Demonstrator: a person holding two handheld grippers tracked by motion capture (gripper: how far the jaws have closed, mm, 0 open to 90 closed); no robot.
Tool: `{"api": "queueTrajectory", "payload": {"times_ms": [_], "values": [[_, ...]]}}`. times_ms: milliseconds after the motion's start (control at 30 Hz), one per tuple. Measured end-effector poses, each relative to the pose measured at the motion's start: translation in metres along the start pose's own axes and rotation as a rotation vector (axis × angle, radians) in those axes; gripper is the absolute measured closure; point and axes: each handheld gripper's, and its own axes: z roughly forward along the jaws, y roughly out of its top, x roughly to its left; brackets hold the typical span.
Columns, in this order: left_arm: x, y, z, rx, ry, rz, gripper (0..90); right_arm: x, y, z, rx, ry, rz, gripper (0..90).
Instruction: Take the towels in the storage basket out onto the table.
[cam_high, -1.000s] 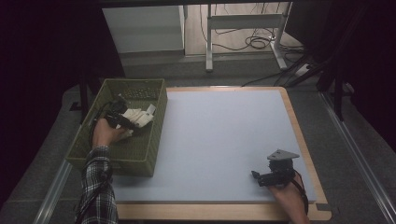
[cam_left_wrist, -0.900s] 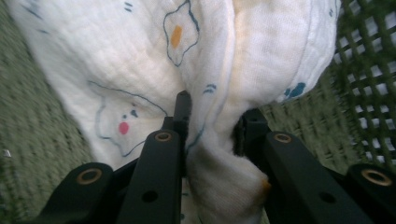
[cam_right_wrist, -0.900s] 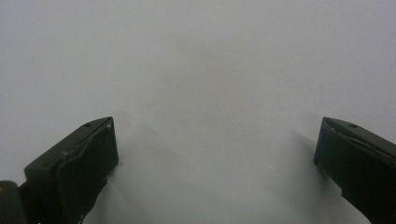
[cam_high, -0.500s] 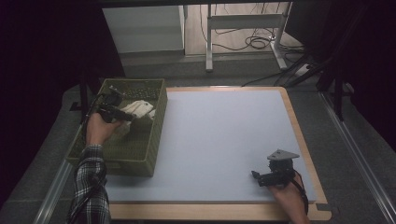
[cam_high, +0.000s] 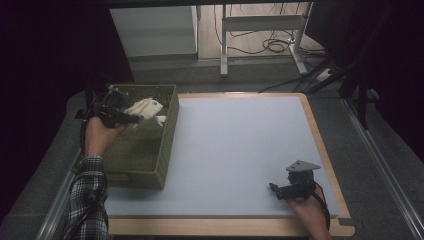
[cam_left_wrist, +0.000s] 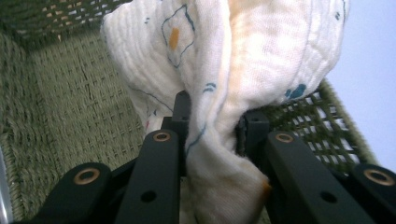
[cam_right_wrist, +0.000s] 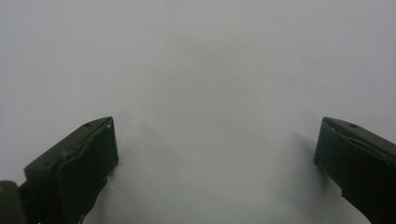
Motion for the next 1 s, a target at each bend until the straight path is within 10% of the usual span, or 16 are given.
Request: {"api": "queueTrajectory", "payload": {"times_ms": [1000], "values": [[-0.04,0.021,-0.044,-0.105,-0.101,0.091,73.2,0.0,0.0,0.0,-0.001,0.0,0.0,0.0]]}}
